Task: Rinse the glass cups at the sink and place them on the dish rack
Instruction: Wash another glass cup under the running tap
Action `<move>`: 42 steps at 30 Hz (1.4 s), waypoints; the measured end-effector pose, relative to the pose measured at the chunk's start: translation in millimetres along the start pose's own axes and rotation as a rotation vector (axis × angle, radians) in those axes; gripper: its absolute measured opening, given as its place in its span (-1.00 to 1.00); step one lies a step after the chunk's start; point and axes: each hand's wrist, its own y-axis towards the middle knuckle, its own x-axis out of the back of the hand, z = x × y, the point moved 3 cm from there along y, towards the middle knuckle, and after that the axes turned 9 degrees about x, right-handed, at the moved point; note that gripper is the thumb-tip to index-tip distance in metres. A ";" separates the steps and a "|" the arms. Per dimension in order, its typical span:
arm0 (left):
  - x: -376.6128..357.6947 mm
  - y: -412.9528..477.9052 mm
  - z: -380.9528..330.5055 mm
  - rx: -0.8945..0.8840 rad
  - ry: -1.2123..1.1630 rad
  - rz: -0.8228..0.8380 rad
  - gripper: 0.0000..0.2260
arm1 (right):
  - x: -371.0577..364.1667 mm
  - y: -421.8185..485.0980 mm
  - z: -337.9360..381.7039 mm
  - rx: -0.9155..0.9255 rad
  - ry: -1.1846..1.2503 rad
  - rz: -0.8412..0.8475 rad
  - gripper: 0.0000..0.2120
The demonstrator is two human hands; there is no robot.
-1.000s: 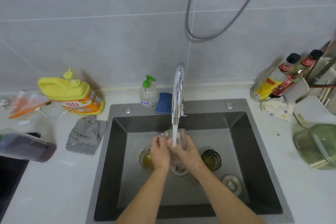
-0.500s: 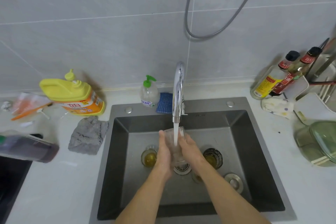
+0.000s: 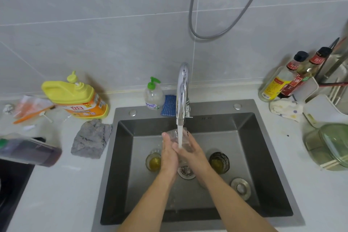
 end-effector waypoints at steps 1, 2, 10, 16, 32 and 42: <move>1.0 -2.0 -1.4 0.001 0.022 -0.025 -0.16 | 1.2 1.0 -3.5 -0.020 -0.008 -0.008 -0.10; 2.2 -2.5 -0.3 0.018 0.009 -0.054 -0.17 | 1.5 2.6 -8.3 -0.044 0.005 -0.019 -0.11; 0.5 -16.2 0.4 0.155 -0.075 0.038 -0.22 | 12.8 5.2 -13.7 -0.143 0.432 -0.091 -0.58; 9.9 -11.4 0.6 0.199 -0.111 0.059 -0.22 | 24.5 -1.3 -17.6 -0.105 0.387 -0.017 -0.63; -1.7 -13.7 1.6 0.110 0.007 0.196 -0.36 | 12.6 -8.7 -0.2 -0.113 0.204 -0.044 -0.55; 6.7 -8.5 15.4 0.203 -0.072 0.116 -0.41 | 4.9 2.8 3.0 -0.066 0.054 0.037 -0.35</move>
